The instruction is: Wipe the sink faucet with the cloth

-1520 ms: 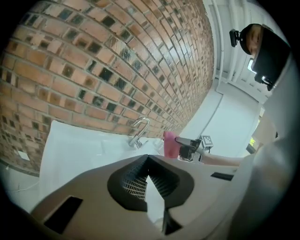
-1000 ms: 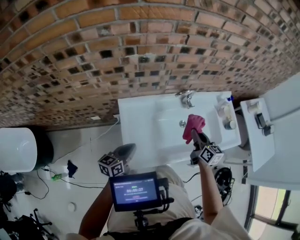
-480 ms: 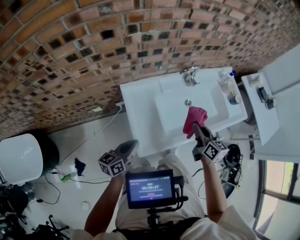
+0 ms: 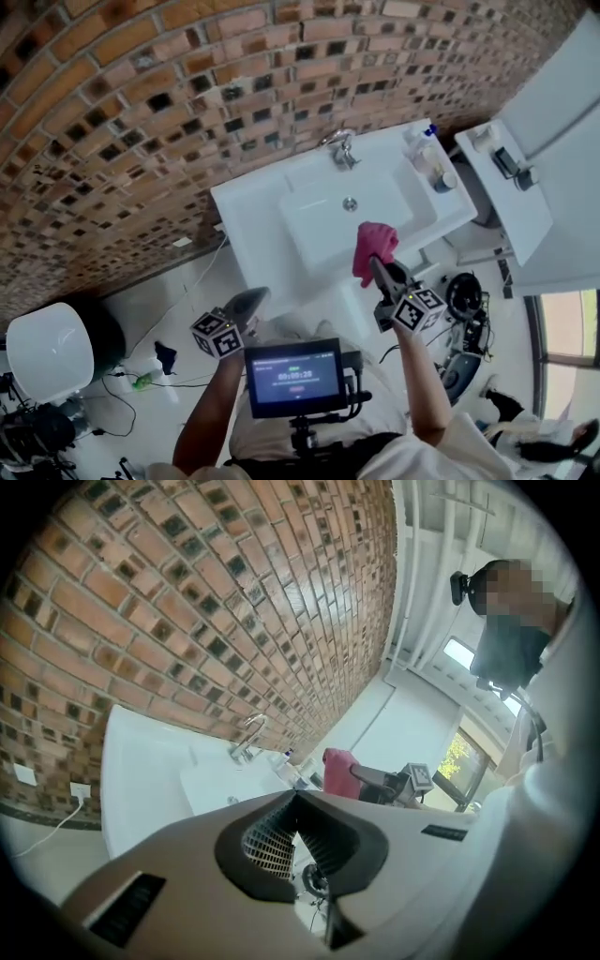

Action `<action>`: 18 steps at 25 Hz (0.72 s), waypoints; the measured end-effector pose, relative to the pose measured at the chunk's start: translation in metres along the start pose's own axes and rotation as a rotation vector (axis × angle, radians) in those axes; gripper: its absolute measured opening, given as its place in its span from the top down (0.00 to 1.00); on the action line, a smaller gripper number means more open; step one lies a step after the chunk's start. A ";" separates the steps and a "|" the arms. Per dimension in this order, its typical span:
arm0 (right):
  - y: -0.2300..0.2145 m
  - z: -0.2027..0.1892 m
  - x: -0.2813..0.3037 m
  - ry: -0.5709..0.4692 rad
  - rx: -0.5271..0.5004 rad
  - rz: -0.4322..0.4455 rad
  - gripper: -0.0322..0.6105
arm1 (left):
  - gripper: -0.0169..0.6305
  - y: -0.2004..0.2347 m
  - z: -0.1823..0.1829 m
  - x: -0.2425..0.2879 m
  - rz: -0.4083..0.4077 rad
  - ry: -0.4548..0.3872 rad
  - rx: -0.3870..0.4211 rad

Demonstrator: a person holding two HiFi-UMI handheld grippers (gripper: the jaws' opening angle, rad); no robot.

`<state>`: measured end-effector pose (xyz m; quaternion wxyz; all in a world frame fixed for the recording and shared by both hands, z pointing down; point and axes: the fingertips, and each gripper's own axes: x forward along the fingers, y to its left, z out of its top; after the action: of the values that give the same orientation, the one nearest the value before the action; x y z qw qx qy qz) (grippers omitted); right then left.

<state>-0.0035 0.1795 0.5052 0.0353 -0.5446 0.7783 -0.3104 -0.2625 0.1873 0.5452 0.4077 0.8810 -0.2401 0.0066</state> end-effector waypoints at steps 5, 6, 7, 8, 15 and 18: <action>-0.003 0.006 -0.033 0.008 -0.066 -0.001 0.89 | 0.98 -0.034 0.000 0.020 -0.002 0.002 0.066; -0.002 0.005 -0.040 0.009 -0.072 0.001 0.89 | 0.98 -0.038 -0.003 0.025 0.002 0.012 0.075; -0.001 0.003 -0.047 0.010 -0.075 0.004 0.89 | 0.98 -0.041 -0.007 0.029 0.006 0.023 0.079; -0.001 0.001 -0.054 0.011 -0.077 0.006 0.89 | 0.98 -0.045 -0.012 0.033 0.008 0.031 0.080; -0.005 -0.026 -0.102 0.049 -0.074 0.042 0.89 | 0.98 -0.081 -0.039 0.056 0.040 0.049 0.094; -0.007 -0.041 -0.118 0.070 -0.081 0.071 0.89 | 0.98 -0.087 -0.054 0.054 0.070 0.043 0.088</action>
<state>0.0343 0.2988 0.5084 -0.0029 -0.5064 0.8100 -0.2957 -0.1677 0.2518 0.5295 0.3732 0.8887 -0.2617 0.0503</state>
